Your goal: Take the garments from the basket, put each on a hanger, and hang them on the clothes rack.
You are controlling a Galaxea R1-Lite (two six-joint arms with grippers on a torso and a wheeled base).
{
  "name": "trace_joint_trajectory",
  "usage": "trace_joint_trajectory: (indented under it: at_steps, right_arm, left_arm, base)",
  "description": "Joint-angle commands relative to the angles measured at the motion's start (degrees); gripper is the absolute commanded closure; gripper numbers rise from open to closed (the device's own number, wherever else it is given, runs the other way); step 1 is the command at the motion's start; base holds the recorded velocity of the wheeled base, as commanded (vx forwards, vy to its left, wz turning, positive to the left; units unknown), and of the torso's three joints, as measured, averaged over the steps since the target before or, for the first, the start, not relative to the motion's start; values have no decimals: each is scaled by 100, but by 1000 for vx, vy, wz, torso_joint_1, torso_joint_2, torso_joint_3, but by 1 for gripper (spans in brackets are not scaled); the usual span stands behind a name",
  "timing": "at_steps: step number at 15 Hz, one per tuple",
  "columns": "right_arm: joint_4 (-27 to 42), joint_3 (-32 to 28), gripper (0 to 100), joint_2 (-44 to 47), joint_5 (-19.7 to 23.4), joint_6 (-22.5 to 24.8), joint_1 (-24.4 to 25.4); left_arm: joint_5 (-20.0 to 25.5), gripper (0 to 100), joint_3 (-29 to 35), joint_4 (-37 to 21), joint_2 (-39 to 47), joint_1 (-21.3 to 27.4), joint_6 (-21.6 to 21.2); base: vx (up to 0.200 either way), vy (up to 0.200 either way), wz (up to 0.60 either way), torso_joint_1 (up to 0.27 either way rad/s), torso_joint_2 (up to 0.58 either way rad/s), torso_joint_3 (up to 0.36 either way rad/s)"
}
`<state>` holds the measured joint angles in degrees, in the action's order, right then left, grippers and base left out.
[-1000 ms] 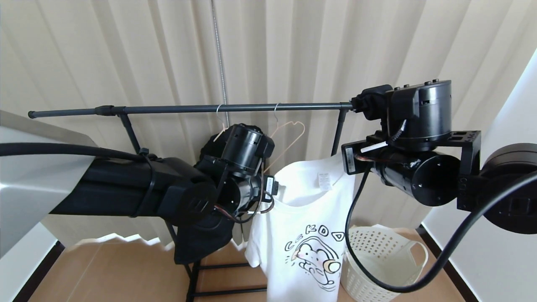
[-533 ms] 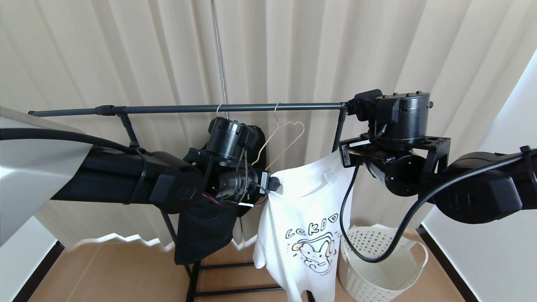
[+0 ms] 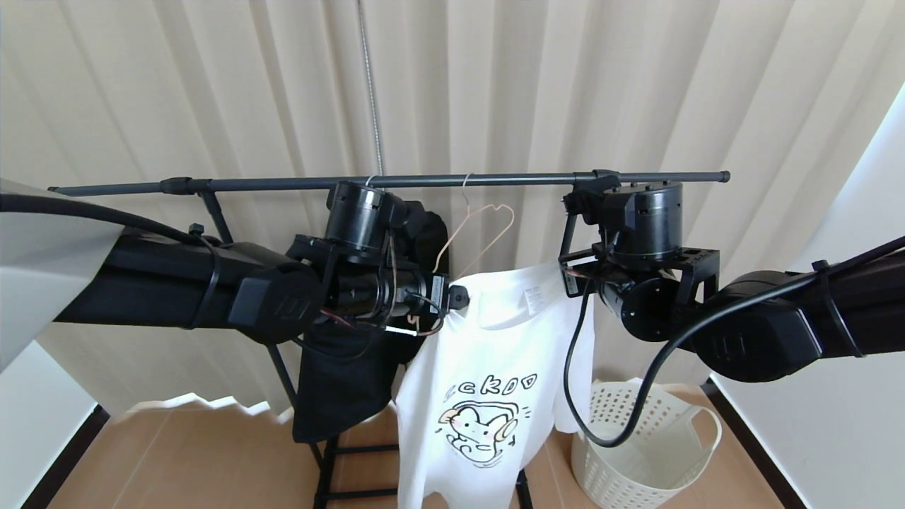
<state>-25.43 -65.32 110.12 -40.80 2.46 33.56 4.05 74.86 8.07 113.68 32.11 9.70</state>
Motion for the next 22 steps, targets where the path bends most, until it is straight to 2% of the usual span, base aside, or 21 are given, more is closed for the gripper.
trace_joint_trajectory:
  at_steps: [1,4,5,9,13,15,16,19,22]
  right_arm:
    - [-23,-16,100,106,2,9,1]
    - [-32,-42,100,124,2,9,-25]
    - [-32,-86,100,124,2,9,-43]
    - [-32,-201,100,133,-7,9,-174]
    - [-32,-201,100,194,-7,9,-210]
    - [-32,-192,100,142,-7,0,-210]
    - [-32,-183,100,133,-7,0,-210]
    - [-41,-166,100,115,-86,0,-210]
    - [-41,-148,100,-34,-121,0,-210]
  left_arm:
    - [211,0,-262,-16,-320,-3,-48]
    - [615,0,-736,-34,-680,-12,-241]
    - [606,0,-912,-34,-768,-12,-496]
    - [615,0,-1492,-25,-1146,-12,-997]
    - [632,0,-1475,2,-1216,-12,-988]
    - [544,0,-1246,-7,-1067,-29,-953]
    - [334,0,-1070,-7,-882,-29,-953]
    - [-941,0,-174,2,49,-29,-997]
    - [-1257,0,916,2,990,-275,-1137]
  base:
    - [0,0,0,0,0,0]
    - [0,0,0,0,0,0]
    - [0,0,0,0,0,0]
    - [0,0,0,0,0,0]
    - [0,0,0,0,0,0]
    - [0,0,0,0,0,0]
    - [0,0,0,0,0,0]
    - [0,0,0,0,0,0]
    - [0,0,0,0,0,0]
